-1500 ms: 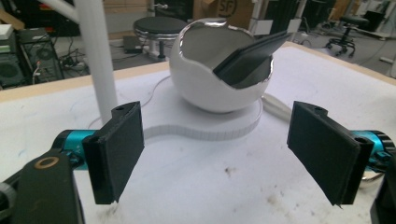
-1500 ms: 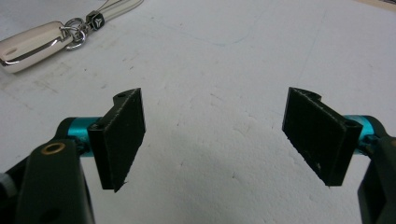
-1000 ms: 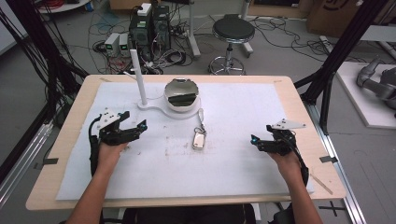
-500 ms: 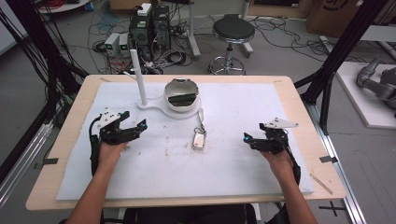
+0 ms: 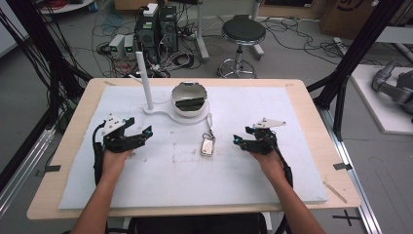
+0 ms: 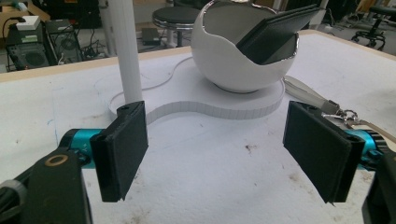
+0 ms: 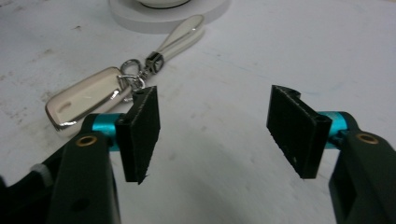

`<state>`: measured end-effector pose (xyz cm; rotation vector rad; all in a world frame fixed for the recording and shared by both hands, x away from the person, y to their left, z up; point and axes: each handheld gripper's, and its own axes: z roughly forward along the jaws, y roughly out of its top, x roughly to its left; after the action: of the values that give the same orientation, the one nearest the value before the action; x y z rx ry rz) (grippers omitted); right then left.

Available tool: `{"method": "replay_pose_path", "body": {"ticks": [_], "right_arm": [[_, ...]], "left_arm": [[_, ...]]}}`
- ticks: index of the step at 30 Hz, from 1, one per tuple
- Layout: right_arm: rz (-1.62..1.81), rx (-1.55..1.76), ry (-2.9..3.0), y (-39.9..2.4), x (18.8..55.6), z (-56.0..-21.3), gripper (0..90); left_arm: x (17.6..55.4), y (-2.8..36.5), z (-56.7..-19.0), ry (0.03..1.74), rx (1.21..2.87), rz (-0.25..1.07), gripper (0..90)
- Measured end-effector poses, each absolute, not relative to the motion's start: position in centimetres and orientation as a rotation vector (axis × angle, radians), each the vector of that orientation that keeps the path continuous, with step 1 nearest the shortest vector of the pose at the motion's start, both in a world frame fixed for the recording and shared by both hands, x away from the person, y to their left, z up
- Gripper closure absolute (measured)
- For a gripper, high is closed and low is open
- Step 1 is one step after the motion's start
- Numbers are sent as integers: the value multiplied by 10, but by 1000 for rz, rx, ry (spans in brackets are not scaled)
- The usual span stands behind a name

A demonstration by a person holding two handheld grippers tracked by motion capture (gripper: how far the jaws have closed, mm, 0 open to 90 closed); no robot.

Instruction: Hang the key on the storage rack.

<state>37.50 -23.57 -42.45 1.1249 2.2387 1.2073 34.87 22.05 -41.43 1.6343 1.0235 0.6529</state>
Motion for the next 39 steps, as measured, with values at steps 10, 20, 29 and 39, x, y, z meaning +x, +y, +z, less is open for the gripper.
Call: {"method": "replay_pose_path", "body": {"ticks": [10, 20, 29, 39], "right_arm": [[1210, 1087, 2307, -186, 401, -433, 373], [1188, 1015, 2429, -153, 412, -443, 480], [1171, 1029, 2518, -149, 415, -446, 680], [1194, 981, 2607, -133, 392, -445, 682]], "left_arm": [[349, 225, -416, 1038, 1634, 654, 232], [348, 230, -416, 1053, 1629, 658, 242], [348, 230, -417, 1058, 1635, 653, 249], [349, 230, -418, 1071, 1631, 652, 250]]}}
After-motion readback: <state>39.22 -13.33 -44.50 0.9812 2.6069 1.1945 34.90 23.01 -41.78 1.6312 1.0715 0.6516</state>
